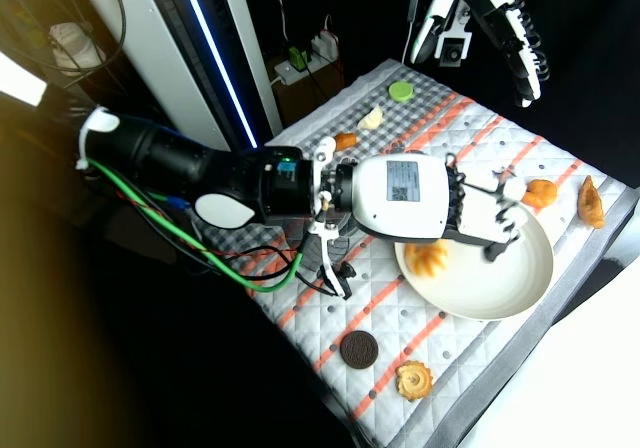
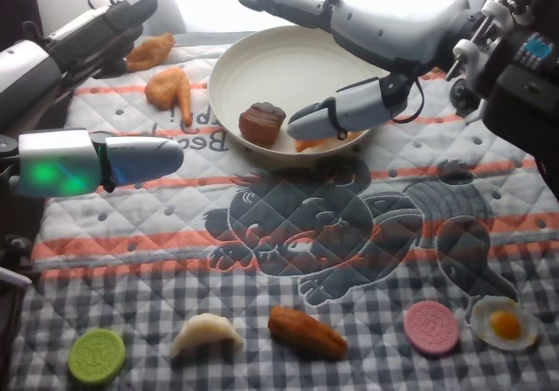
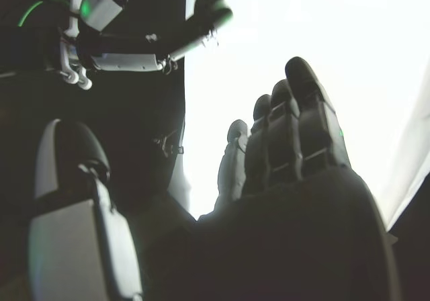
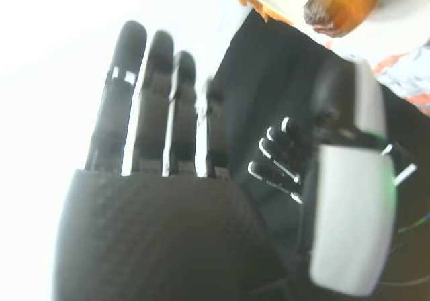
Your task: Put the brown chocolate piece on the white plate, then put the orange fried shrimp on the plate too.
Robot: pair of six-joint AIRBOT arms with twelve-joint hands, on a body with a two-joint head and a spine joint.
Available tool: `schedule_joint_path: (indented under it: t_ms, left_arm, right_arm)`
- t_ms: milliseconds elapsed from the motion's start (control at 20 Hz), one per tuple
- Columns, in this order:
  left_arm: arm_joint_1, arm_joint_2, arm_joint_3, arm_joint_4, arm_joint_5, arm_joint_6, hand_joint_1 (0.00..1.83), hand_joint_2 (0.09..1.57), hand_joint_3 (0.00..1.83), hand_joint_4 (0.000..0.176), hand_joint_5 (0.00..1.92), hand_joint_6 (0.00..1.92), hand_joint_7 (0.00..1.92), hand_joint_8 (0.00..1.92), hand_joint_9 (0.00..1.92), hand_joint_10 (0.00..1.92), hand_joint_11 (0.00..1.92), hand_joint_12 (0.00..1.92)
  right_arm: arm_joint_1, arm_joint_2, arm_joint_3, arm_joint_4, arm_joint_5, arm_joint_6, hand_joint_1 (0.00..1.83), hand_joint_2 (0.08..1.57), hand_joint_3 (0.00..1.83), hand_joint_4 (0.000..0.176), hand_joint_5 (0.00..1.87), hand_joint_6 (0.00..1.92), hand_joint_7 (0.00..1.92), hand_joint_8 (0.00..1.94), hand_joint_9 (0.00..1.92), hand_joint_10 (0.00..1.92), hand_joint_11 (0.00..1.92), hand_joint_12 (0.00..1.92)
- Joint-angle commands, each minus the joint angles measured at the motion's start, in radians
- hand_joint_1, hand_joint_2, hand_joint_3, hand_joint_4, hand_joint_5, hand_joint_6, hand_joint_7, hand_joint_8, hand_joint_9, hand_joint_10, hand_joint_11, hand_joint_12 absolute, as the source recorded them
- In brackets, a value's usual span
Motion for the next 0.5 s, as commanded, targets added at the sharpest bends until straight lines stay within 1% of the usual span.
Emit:
schedule_joint_path:
  t_ms: [0, 50, 100, 150, 200, 250, 300, 350, 400, 450]
  left_arm:
    - [-0.003, 0.002, -0.007, -0.011, -0.145, -0.009, 0.82, 0.84, 0.00, 0.127, 0.08, 0.00, 0.08, 0.00, 0.10, 0.00, 0.00, 0.52]
    - [0.002, 0.006, -0.010, -0.019, -0.158, -0.011, 0.81, 0.84, 0.00, 0.120, 0.08, 0.00, 0.08, 0.00, 0.10, 0.00, 0.00, 0.51]
    - [0.009, 0.012, -0.012, -0.027, -0.177, -0.018, 0.80, 0.85, 0.00, 0.113, 0.07, 0.00, 0.07, 0.00, 0.09, 0.00, 0.00, 0.46]
    - [0.017, 0.020, -0.011, -0.033, -0.203, -0.045, 0.80, 0.85, 0.00, 0.104, 0.07, 0.00, 0.06, 0.00, 0.05, 0.01, 0.00, 0.35]
    - [0.024, 0.024, -0.008, -0.036, -0.218, -0.064, 0.79, 0.85, 0.00, 0.078, 0.09, 0.00, 0.07, 0.01, 0.05, 0.01, 0.00, 0.33]
    - [0.033, 0.033, -0.004, -0.041, -0.242, -0.091, 0.81, 0.85, 0.00, 0.057, 0.11, 0.01, 0.07, 0.00, 0.06, 0.01, 0.00, 0.36]
    - [0.044, 0.041, -0.004, -0.045, -0.268, -0.108, 0.83, 0.85, 0.00, 0.045, 0.11, 0.00, 0.08, 0.00, 0.07, 0.01, 0.00, 0.42]
    - [0.054, 0.049, -0.008, -0.049, -0.290, -0.113, 0.81, 0.85, 0.00, 0.060, 0.11, 0.00, 0.09, 0.00, 0.09, 0.01, 0.00, 0.47]
    - [0.063, 0.057, -0.013, -0.054, -0.309, -0.116, 0.80, 0.85, 0.00, 0.073, 0.10, 0.00, 0.09, 0.00, 0.09, 0.01, 0.00, 0.48]
    - [0.082, 0.065, -0.019, -0.056, -0.339, -0.135, 0.80, 0.85, 0.00, 0.104, 0.09, 0.00, 0.09, 0.00, 0.07, 0.00, 0.00, 0.44]
  right_arm:
    - [0.010, 0.045, -0.013, 0.014, 0.140, -0.002, 0.53, 0.84, 0.00, 0.176, 0.00, 0.00, 0.00, 0.00, 0.00, 0.00, 0.00, 0.05]
    - [-0.012, 0.077, -0.038, 0.021, 0.164, -0.002, 0.56, 0.85, 0.00, 0.176, 0.00, 0.00, 0.00, 0.00, 0.00, 0.00, 0.00, 0.01]
    - [-0.050, 0.117, -0.067, 0.049, 0.209, -0.002, 0.58, 0.86, 0.01, 0.176, 0.00, 0.00, 0.00, 0.00, 0.00, 0.00, 0.00, 0.00]
    - [-0.107, 0.170, -0.107, 0.086, 0.277, -0.002, 0.61, 0.86, 0.01, 0.176, 0.00, 0.00, 0.00, 0.00, 0.00, 0.00, 0.00, 0.00]
    - [-0.138, 0.197, -0.130, 0.105, 0.317, -0.002, 0.63, 0.86, 0.01, 0.176, 0.00, 0.00, 0.00, 0.00, 0.00, 0.00, 0.00, 0.00]
    - [-0.193, 0.240, -0.168, 0.136, 0.380, -0.002, 0.61, 0.83, 0.00, 0.176, 0.00, 0.00, 0.00, 0.00, 0.00, 0.00, 0.00, 0.00]
    - [-0.244, 0.275, -0.200, 0.165, 0.442, -0.002, 0.59, 0.83, 0.00, 0.176, 0.00, 0.00, 0.00, 0.00, 0.00, 0.00, 0.00, 0.00]
    - [-0.297, 0.304, -0.233, 0.191, 0.505, -0.002, 0.60, 0.83, 0.00, 0.176, 0.00, 0.00, 0.00, 0.00, 0.00, 0.00, 0.00, 0.00]
    - [-0.333, 0.327, -0.259, 0.212, 0.552, -0.002, 0.61, 0.84, 0.00, 0.176, 0.00, 0.00, 0.00, 0.00, 0.00, 0.00, 0.00, 0.00]
    - [-0.392, 0.358, -0.291, 0.234, 0.613, -0.002, 0.67, 0.87, 0.01, 0.176, 0.00, 0.00, 0.00, 0.00, 0.00, 0.00, 0.00, 0.00]
